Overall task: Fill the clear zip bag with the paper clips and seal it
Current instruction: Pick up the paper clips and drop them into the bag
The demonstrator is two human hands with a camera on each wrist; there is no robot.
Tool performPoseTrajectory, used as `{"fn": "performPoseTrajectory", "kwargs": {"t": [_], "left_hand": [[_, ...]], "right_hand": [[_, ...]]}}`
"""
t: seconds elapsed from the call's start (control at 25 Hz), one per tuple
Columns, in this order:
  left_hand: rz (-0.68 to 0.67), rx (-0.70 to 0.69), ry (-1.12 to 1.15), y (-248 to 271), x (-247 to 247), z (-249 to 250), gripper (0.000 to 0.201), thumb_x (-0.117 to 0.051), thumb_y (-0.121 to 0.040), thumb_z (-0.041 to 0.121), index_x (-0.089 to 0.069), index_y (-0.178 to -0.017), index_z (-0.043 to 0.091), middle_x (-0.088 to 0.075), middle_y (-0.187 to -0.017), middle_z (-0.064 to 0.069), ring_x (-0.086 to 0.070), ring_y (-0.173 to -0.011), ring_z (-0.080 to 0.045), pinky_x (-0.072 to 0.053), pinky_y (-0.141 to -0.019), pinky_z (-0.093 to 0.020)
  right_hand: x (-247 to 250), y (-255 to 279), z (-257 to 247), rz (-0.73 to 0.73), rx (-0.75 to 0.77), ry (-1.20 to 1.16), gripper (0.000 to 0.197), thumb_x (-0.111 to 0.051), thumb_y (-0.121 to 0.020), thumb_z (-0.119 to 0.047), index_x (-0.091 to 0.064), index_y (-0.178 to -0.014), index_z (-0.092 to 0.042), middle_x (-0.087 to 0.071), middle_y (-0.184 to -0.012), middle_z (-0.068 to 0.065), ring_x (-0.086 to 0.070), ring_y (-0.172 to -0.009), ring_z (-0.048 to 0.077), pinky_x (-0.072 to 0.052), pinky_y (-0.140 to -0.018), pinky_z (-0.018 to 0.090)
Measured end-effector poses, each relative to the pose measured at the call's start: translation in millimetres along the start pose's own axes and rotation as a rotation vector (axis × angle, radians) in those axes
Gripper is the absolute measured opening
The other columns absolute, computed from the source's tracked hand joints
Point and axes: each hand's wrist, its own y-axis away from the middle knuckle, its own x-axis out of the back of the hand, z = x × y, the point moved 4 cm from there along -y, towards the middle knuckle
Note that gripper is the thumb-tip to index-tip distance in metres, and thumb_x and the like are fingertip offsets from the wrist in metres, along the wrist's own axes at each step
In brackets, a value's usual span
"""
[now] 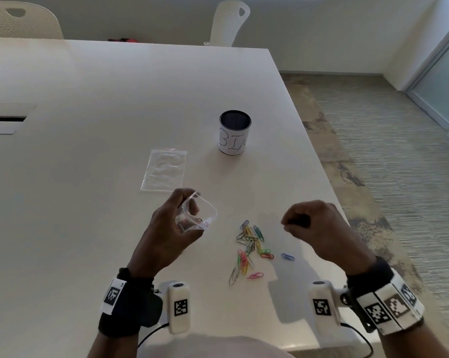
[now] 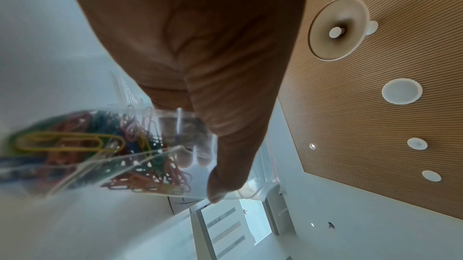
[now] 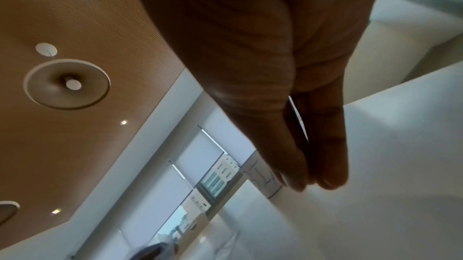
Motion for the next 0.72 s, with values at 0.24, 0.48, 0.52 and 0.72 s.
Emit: {"fn": "performPoseTrajectory", "kwargs": {"t": [0.24, 0.48, 0.52, 0.72], "left_hand": [[-0.007, 0.003, -0.009, -4.3, -2.3, 0.9, 0.059, -0.086, -0.088, 0.004, -0.057, -0.131, 0.033, -0.064, -0.104, 0.005, -0.077, -0.080, -0.026, -0.063, -0.071, -0.034], [-0.004, 0.000, -0.020, -3.2, -0.7, 1.8, 0.059, -0.086, -0.088, 0.003, -0.057, -0.130, 0.033, -0.064, -0.104, 0.004, -0.079, -0.083, -0.023, -0.065, -0.071, -0.049], [-0.001, -0.003, -0.020, -3.1, -0.2, 2.3, 0.058, -0.086, -0.088, 0.004, -0.057, -0.130, 0.033, -0.064, -0.104, 0.004, -0.078, -0.083, -0.024, -0.065, -0.071, -0.045], [0.016, -0.008, -0.028, -1.8, 3.2, 2.4, 0.057, -0.086, -0.088, 0.005, -0.057, -0.127, 0.034, -0.063, -0.101, 0.004, -0.077, -0.082, -0.029, -0.061, -0.066, -0.035]], "right_hand": [[-30.5, 32.4, 28.8, -0.125, -0.101, 0.170, 0.009, -0.084, -0.084, -0.016, -0.078, -0.086, -0.023, -0.075, -0.084, -0.004, -0.071, -0.076, 0.012, -0.057, -0.071, 0.021], [-60.4, 19.0, 0.3, 0.021, -0.061, 0.093, 0.009, -0.081, -0.087, -0.013, -0.074, -0.088, -0.019, -0.077, -0.084, -0.003, -0.071, -0.076, 0.012, -0.062, -0.075, 0.030], [-63.5, 14.4, -4.1, 0.021, -0.051, 0.070, 0.011, -0.081, -0.087, -0.013, -0.072, -0.091, -0.019, -0.077, -0.086, -0.002, -0.072, -0.078, 0.012, -0.063, -0.075, 0.030], [-57.5, -3.6, -16.4, -0.037, 0.002, -0.026, 0.040, -0.082, -0.087, -0.031, -0.066, -0.122, -0.020, -0.072, -0.107, -0.003, -0.069, -0.088, 0.009, -0.062, -0.083, 0.031]]}}
